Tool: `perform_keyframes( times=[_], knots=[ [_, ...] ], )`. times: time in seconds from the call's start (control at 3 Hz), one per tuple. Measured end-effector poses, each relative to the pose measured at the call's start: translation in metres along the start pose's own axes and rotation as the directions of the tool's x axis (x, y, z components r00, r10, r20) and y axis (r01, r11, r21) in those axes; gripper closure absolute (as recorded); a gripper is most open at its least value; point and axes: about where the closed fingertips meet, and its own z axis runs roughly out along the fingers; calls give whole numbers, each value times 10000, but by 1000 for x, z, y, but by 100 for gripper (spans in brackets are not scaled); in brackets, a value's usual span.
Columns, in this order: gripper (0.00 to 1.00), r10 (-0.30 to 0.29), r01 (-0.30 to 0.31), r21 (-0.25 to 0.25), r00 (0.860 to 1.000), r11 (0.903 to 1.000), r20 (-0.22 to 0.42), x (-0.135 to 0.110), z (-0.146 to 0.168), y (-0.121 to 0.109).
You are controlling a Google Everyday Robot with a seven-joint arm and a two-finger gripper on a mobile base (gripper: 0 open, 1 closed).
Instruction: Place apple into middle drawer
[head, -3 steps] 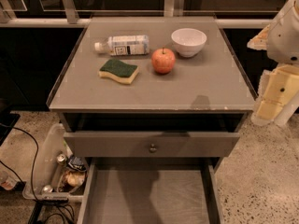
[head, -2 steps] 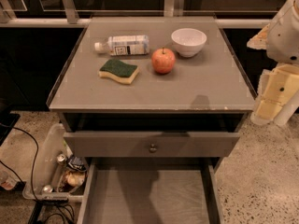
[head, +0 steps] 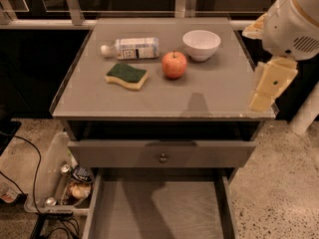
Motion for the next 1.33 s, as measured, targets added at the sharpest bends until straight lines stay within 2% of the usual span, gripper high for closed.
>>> perform_keyframes(
  times=[0.33,0.67,1.0,1.33],
  knots=[
    [0,491,-511,123,9909,9986,1255,-15,5,-27],
    [0,1203,-1194,-195,9577,9927,2615,-37,9,-53],
    [0,1144,-1123,-229,9584,9934,2615,-39,12,-53],
    [0,1133,-1083,-333,9490,9936,2942,-46,26,-62]
  ],
)
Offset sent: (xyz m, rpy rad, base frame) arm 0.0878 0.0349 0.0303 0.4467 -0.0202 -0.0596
